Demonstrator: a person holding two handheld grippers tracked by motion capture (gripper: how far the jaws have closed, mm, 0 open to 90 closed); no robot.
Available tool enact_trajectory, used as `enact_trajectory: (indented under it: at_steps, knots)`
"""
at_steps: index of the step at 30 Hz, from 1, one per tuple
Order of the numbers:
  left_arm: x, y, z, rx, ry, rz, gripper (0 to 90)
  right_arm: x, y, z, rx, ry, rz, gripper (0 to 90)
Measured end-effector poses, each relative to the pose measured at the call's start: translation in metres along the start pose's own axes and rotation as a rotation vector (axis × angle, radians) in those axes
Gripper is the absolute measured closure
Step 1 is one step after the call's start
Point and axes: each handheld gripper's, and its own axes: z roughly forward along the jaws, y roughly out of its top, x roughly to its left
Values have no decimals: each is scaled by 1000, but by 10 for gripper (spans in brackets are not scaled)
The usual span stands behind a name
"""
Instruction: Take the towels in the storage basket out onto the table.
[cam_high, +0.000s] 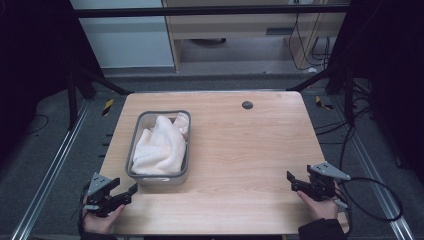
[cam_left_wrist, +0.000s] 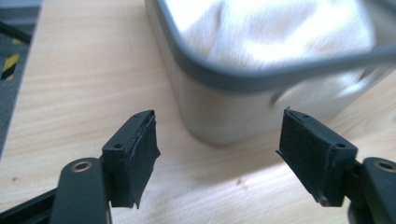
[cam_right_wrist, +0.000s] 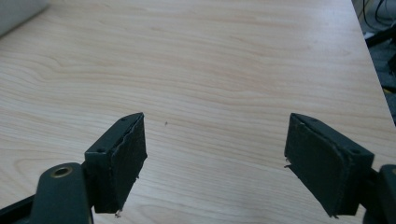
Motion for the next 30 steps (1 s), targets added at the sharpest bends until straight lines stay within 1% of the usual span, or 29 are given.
enact_trajectory:
  at_steps: [1,2,3,4,6,8,9,10,13,14,16,18,19,20,21,22,23,24,25,27,28,29,30]
  knots:
    - [1,2,-3,-19,-4,-20,271,3,0,-2,-2,12,8,217]
    - [1,2,-3,-19,-4,-20,271,3,0,-2,-2,12,8,217]
    - [2,3,-5,-31,-11,-35,271,5,1,-3,-6,9,-3,219]
    - [3,5,-8,-41,-7,-43,272,9,2,-4,-15,8,-12,223]
    - [3,7,-10,-41,-2,-47,276,13,2,-4,-17,15,-9,228]
    - [3,8,-10,-44,2,-49,276,14,2,-4,-18,18,-12,227]
    - [3,9,-11,-41,2,-46,279,15,2,-3,-7,19,-15,227]
    - [2,12,-12,-46,12,-42,280,15,2,-3,-5,19,-15,227]
    - [1,16,-14,-55,8,-42,282,16,2,-3,-8,11,-20,228]
    - [0,18,-14,-55,8,-40,283,17,2,-4,-11,15,-18,226]
    - [-2,22,-14,-58,-5,-40,283,20,2,-3,-11,31,-7,224]
    - [-5,29,-13,-55,-9,-36,284,23,3,-1,1,22,-32,222]
    - [-5,29,-13,-55,-9,-36,284,23,3,0,0,21,-34,222]
    - [-6,35,-12,-55,-9,-27,283,24,3,-1,1,22,-34,223]
    - [-6,35,-12,-55,-9,-27,284,24,3,-1,1,22,-34,223]
    - [-8,42,-12,-61,-15,-24,284,23,3,-1,-7,13,-48,223]
    - [-8,42,-12,-61,-15,-24,284,23,3,-1,-7,13,-48,223]
    - [-11,50,-11,-71,-17,-16,284,23,4,-2,-7,9,-48,223]
    - [-11,50,-11,-71,-17,-16,284,23,4,-2,-7,9,-48,223]
    - [-15,58,-10,-76,-30,-11,283,22,4,-2,-8,9,-44,218]
    - [-18,67,-9,-76,-31,2,282,22,4,-2,-5,13,-31,214]
    - [-18,67,-9,-76,-31,2,281,22,4,-1,-6,9,-38,213]
    - [-20,71,-9,-77,-33,8,281,22,4,-1,-6,9,-38,213]
